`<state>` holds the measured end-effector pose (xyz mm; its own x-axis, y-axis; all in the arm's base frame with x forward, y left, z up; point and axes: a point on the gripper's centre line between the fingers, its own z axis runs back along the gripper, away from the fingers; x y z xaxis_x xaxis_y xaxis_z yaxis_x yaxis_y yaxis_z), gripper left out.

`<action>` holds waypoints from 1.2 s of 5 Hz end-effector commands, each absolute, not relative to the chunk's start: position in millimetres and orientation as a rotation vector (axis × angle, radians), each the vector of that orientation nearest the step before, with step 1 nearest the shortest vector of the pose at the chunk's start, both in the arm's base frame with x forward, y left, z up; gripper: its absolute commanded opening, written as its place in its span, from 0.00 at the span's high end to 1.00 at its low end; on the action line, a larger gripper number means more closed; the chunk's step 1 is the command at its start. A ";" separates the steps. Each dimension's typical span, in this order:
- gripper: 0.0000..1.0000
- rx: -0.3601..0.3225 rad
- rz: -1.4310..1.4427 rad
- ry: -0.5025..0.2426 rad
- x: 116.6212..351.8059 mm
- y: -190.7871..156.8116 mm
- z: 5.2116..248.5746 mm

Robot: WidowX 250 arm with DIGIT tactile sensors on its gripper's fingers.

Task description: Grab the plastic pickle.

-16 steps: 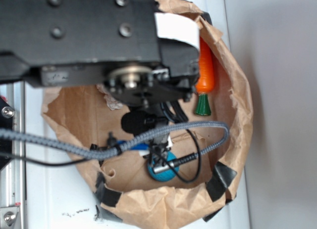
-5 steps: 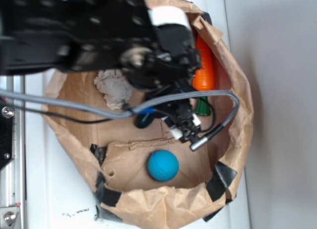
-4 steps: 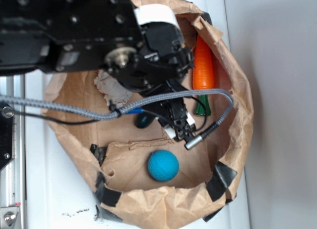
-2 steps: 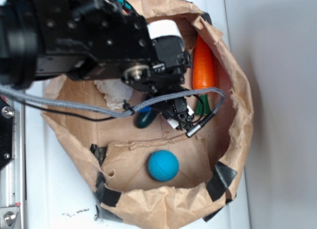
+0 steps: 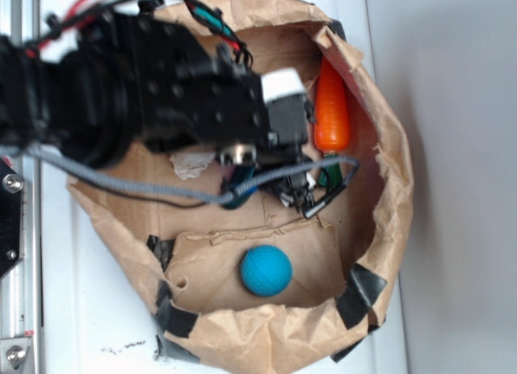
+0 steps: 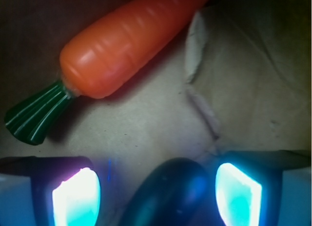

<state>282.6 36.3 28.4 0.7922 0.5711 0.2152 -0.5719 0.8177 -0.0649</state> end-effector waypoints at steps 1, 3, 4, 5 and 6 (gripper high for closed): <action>0.00 0.069 0.606 -0.345 282.2 33.9 33.0; 0.01 0.056 0.593 -0.353 272.1 20.3 28.1; 1.00 0.054 0.634 -0.370 268.7 18.7 34.6; 1.00 0.074 0.644 -0.414 264.6 18.9 37.5; 1.00 0.115 0.669 -0.459 263.3 19.6 34.6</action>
<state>259.0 18.8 23.6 0.7143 0.5646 0.4136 -0.6196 0.7849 -0.0013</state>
